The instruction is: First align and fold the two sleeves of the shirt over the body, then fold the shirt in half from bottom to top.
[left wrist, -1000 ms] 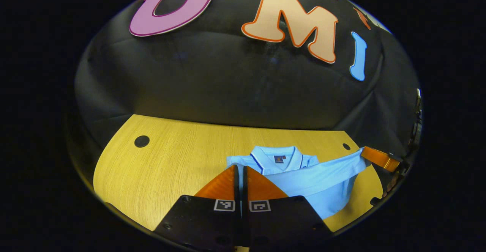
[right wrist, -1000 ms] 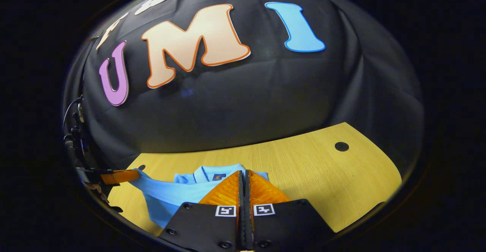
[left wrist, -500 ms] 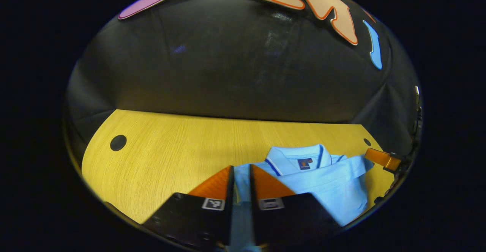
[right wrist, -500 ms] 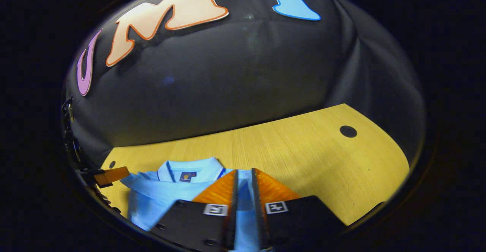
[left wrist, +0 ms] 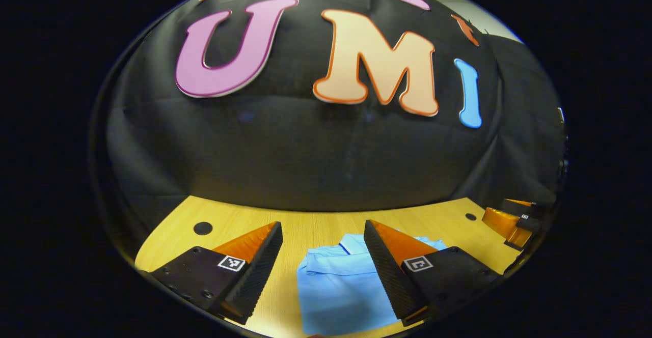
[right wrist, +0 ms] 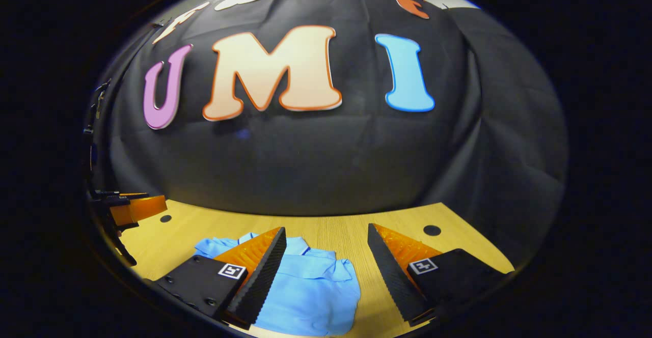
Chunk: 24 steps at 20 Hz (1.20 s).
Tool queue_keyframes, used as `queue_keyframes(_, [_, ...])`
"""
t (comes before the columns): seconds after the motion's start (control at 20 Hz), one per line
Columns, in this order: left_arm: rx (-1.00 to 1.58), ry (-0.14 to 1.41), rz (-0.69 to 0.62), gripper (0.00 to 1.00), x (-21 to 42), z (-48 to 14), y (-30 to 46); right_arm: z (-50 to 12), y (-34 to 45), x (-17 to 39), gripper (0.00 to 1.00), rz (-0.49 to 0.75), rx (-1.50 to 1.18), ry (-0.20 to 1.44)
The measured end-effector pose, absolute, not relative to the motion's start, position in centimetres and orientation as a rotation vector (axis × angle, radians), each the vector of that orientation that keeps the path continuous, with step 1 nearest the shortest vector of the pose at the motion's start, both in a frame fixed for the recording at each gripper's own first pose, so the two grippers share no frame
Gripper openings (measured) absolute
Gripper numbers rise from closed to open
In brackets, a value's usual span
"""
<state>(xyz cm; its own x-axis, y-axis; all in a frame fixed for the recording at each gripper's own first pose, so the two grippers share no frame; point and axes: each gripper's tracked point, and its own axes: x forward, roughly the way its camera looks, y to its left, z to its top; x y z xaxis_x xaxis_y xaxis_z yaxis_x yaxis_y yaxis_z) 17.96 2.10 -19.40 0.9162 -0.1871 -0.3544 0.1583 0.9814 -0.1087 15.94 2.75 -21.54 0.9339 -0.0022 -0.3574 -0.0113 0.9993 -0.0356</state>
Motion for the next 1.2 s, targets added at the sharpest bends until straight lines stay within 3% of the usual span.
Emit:
queue_keyframes(0.45, [-0.032,0.239,-0.160,0.96,6.2,-10.3,1.9,-11.5,3.4,4.7,1.00,0.052,-0.073,0.215])
queue_keyframes(0.7, [0.029,0.193,-0.162,0.95,0.6,-7.8,2.1,-9.1,3.7,-1.5,0.99,0.052,-0.031,0.182])
queue_keyframes(1.2, [0.000,0.153,-0.125,0.95,-2.2,-6.0,3.0,-6.5,2.4,-3.8,0.99,0.050,-0.005,0.162])
